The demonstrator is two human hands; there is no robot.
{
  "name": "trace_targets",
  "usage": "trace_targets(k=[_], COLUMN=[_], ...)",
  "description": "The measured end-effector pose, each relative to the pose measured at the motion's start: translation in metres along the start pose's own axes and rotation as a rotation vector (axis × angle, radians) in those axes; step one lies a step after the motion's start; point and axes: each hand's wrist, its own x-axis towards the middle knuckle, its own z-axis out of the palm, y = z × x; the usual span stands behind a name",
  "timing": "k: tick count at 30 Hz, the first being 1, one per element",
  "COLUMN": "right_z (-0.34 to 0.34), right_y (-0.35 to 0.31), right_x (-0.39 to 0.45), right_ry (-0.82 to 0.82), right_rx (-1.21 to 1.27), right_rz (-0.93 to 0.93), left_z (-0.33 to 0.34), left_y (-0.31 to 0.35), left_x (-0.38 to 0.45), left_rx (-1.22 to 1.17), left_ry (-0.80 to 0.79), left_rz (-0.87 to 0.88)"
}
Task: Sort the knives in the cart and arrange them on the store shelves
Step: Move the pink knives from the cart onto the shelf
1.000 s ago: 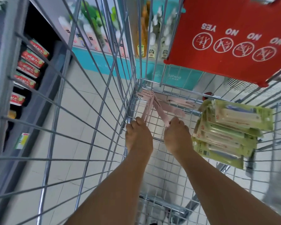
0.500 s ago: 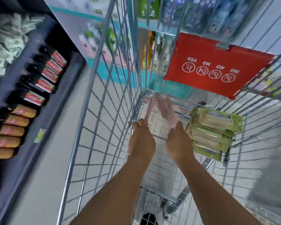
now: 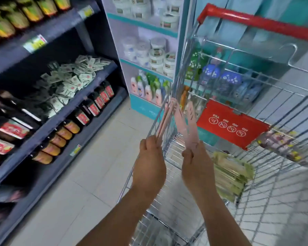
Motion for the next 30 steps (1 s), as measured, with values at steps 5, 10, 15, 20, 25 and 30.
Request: trace_targets(k=[5, 10, 15, 20, 25, 30], right_z=[0.009, 0.049, 0.108, 0.180, 0.247, 0.293], right_y=[-0.081, -0.164, -0.246, -0.318, -0.398, -0.465], right_x=[-0.023, -0.054, -0.105, -0.161, -0.220, -0.264], right_ry=[-0.009, -0.052, -0.089, -0.136, -0.219, -0.279], right_rx=[-0.010, -0.036, -0.031, -0.015, 0.011, 0.019], right_rz=[-0.185, -0.241, -0.300, -0.395, -0.467, -0.592], left_z=[-0.073, -0.157, -0.251, -0.339, -0.432, -0.502], left_y=[-0.015, -0.061, -0.130, -0.206, -0.274, -0.322], left_x=[0.001, 0.003, -0.004, -0.021, -0.045, -0.062], left_rx=[-0.052, -0.018, -0.020, 0.060, 0.055, 0.028], left_ry=[0.129, 0.221, 0.364, 0.478, 0.582, 0.708], left_rz=[-0.031, -0.059, -0.104, -0.037, -0.097, -0.176])
